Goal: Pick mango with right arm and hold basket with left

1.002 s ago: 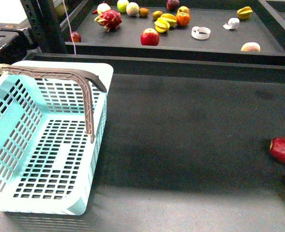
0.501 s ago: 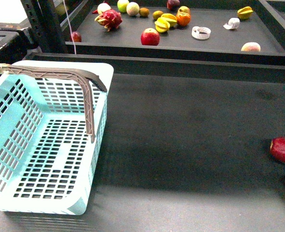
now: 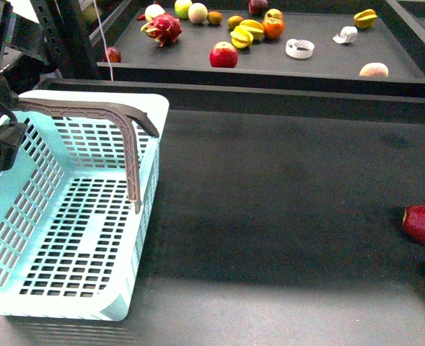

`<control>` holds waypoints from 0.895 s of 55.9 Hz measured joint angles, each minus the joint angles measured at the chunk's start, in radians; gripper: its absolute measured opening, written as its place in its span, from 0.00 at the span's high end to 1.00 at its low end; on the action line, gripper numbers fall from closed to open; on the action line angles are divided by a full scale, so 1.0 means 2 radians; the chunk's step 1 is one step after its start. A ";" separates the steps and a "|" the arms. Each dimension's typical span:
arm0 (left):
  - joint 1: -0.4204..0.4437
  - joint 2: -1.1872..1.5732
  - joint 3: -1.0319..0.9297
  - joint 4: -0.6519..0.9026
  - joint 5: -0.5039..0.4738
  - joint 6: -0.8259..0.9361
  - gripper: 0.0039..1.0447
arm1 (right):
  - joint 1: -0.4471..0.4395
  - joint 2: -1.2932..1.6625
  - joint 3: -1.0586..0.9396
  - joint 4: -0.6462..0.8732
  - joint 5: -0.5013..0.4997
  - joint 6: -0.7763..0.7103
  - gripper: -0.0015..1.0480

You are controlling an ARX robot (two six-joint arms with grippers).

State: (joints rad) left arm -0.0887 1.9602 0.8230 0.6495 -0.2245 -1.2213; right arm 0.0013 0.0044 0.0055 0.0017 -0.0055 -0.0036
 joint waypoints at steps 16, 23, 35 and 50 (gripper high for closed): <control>-0.002 0.029 0.031 -0.018 -0.010 0.001 0.54 | 0.000 0.000 0.000 0.000 0.000 0.000 0.08; -0.009 0.028 0.037 -0.045 -0.026 0.007 0.81 | 0.000 0.000 0.000 0.000 0.000 0.000 0.08; -0.036 -0.035 0.005 -0.028 -0.011 0.074 0.94 | 0.000 0.000 0.000 0.000 0.000 0.000 0.08; -0.097 -0.142 -0.049 -0.015 0.036 0.179 0.94 | 0.000 0.000 0.000 0.000 0.000 0.000 0.08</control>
State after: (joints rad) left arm -0.2825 1.6756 0.7254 0.6197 -0.1524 -0.8623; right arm 0.0013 0.0044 0.0055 0.0017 -0.0055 -0.0036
